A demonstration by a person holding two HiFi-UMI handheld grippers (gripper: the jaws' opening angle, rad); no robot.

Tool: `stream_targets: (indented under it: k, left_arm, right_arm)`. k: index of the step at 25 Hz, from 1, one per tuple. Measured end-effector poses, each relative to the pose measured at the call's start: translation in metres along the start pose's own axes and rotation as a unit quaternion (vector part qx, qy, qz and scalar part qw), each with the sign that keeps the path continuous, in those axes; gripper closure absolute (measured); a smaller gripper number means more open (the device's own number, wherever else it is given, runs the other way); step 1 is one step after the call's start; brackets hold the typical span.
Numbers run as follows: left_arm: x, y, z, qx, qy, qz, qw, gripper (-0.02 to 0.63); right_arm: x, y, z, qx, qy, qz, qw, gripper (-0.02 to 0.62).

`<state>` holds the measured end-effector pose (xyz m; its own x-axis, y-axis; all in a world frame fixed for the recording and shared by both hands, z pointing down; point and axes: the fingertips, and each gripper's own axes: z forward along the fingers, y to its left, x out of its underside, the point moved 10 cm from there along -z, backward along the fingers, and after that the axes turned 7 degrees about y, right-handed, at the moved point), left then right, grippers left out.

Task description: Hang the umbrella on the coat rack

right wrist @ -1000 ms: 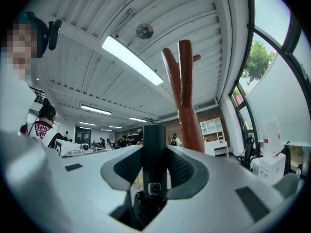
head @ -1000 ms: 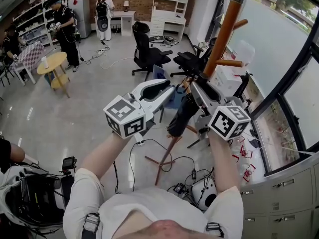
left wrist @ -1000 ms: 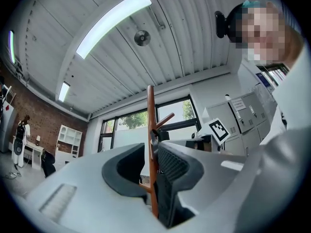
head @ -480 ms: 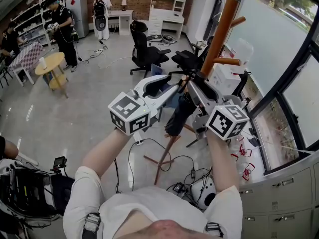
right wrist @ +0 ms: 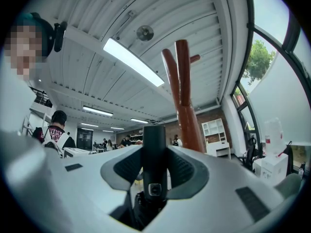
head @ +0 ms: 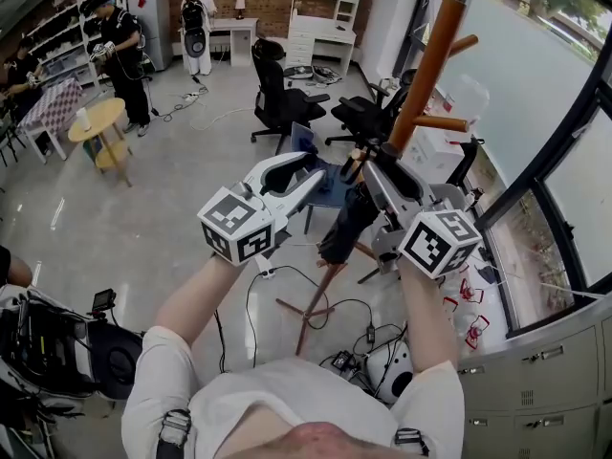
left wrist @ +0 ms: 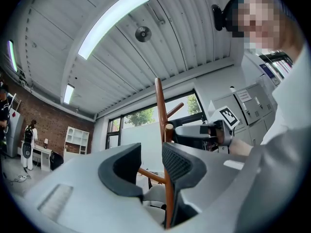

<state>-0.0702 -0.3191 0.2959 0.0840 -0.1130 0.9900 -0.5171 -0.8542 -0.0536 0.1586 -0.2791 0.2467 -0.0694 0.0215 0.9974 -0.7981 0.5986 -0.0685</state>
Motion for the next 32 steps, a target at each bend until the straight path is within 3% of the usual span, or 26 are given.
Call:
stream_targets:
  k: [8, 18, 27, 32]
  left_arm:
    - [0.011, 0.004, -0.029, -0.045, -0.003, -0.004, 0.9990, 0.489]
    - [0.043, 0.013, -0.066, -0.120, 0.014, 0.005, 0.9926, 0.570]
    - [0.092, 0.011, -0.087, -0.137, 0.062, -0.035, 0.9880, 0.595]
    - [0.110, 0.003, -0.098, -0.140, 0.067, -0.053, 0.9864, 0.595]
  right_arm:
    - [0.005, 0.002, -0.010, -0.010, 0.002, 0.017, 1.000, 0.440]
    - [0.041, 0.005, -0.014, 0.007, 0.032, 0.020, 0.999, 0.440]
    - [0.064, 0.005, -0.014, 0.040, 0.052, -0.001, 0.998, 0.440]
    - [0.083, 0.001, -0.018, 0.053, 0.061, 0.005, 0.997, 0.440]
